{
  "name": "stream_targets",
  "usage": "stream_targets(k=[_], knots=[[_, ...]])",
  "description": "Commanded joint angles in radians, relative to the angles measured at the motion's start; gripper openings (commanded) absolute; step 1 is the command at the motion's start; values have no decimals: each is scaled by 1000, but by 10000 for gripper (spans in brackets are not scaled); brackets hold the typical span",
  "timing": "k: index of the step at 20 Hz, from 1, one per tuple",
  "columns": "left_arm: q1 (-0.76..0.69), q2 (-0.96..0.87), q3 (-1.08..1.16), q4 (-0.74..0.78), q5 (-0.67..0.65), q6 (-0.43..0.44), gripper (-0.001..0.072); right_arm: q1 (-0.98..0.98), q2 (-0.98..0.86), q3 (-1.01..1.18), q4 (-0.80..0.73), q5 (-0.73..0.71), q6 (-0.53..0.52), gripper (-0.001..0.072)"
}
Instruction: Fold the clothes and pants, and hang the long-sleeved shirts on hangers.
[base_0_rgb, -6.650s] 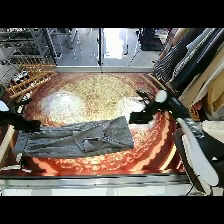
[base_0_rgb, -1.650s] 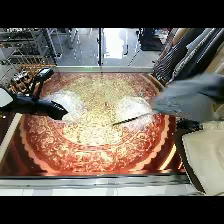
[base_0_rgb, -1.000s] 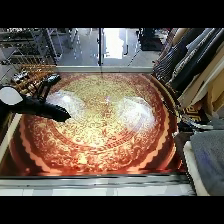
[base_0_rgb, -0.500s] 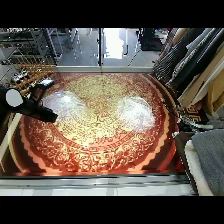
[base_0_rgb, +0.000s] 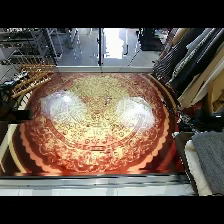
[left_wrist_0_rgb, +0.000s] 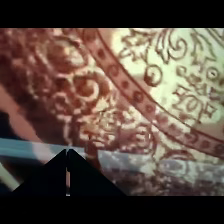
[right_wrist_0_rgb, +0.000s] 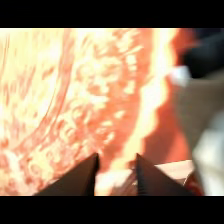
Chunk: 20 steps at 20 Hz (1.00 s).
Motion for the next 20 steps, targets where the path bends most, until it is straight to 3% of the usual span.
stream_targets(k=[1,2,4,9,13,20], knots=[[30,-1,0,5,-3,-24,18,277,0,-132,-56,-293,-4,74],[29,-1,0,5,-2,-24,18,317,0,-135,-70,-376,-5,27],[29,-1,0,5,-3,-24,18,355,3,-135,-71,-548,-10,29],[29,-1,0,5,-3,-24,18,356,4,-135,-52,-817,-8,28],[29,-1,0,5,-3,-24,18,356,4,-135,-52,-892,-8,28],[29,-1,0,5,-3,-24,18,356,4,-135,-52,-893,-8,28]])
